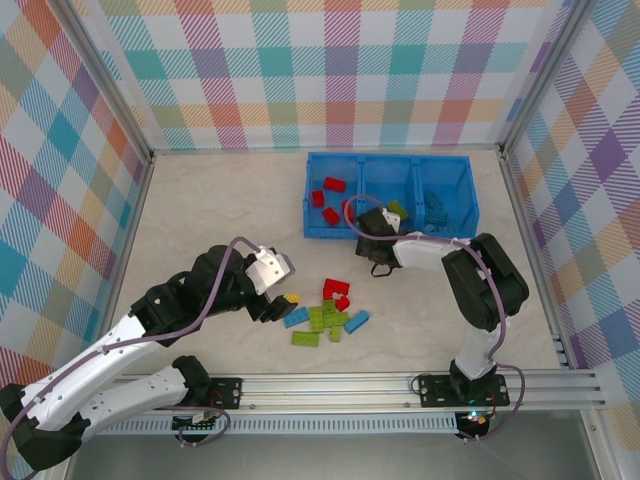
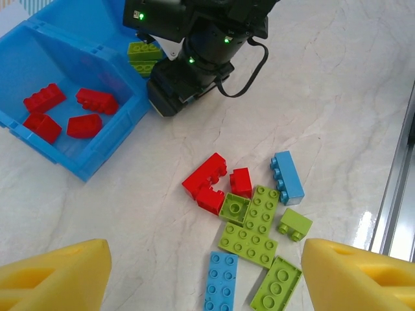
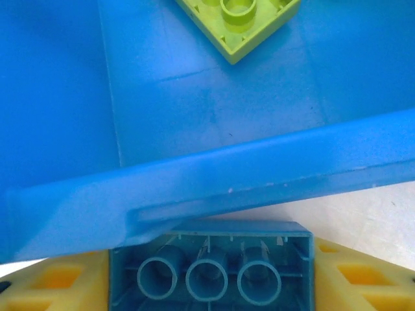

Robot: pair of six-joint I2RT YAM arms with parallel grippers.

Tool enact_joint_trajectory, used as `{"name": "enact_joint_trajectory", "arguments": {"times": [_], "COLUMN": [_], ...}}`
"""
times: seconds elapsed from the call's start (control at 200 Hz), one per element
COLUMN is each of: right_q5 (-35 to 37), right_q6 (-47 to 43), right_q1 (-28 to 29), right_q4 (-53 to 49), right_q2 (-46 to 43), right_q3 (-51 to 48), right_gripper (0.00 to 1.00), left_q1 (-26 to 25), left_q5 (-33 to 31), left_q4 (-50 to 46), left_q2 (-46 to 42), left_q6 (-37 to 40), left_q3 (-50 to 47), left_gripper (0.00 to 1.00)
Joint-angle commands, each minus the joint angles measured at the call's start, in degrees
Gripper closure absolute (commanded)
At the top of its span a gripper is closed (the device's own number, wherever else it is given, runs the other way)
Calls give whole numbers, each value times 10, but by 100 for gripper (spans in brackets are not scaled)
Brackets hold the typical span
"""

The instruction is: Sort the legos into containers by color

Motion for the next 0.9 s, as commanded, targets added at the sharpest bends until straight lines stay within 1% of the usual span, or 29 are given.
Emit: {"name": "enact_joint_trajectory", "arguments": {"times": [0.0, 0.09, 0.165, 0.24, 0.315, 0.405, 0.475, 0.545, 0.605, 0.675, 0.76, 0.865, 0.895], "right_q5": [-14, -33, -39, -25, 7, 31, 23, -14, -40, -59, -81, -88, -94], "right_q6": [5, 3, -2, -12, -28, -56, -64, -64, -65, -64, -58, -34, -22], "right_q1": [2, 2, 2, 2, -3, -38, -96, -166, -221, -259, -286, -305, -310], "right_q4": [13, 7, -1, -16, -34, -44, -44, -43, -36, -27, -17, -13, -13], "right_q2": [-29, -81, -143, -212, -276, -332, -352, -346, -319, -276, -211, -147, -134], "right_q3": [-27, -54, -82, -102, -108, -101, -86, -61, -36, -8, 29, 58, 64], "right_gripper": [48, 51, 51, 52, 52, 50, 50, 49, 49, 50, 50, 50, 49], "left_q1": [-3, -4, -4, -4, -3, -3, -3, -3, -3, -3, -3, -3, -3], "left_q5": [19, 27, 32, 37, 34, 27, 16, 9, 4, 2, 2, -2, -4], "left_q4": [-5, -3, 1, 6, 11, 14, 15, 9, 2, -2, -1, 2, 3], "left_q2": [-5, -11, -17, -27, -35, -44, -46, -44, -42, -44, -49, -53, -53], "left_q6": [13, 17, 22, 29, 32, 36, 34, 33, 32, 32, 32, 29, 27], "left_q3": [-6, -12, -18, -23, -27, -33, -33, -30, -25, -23, -25, -28, -28], "left_gripper": [23, 22, 19, 16, 15, 13, 12, 12, 11, 11, 10, 9, 8]}}
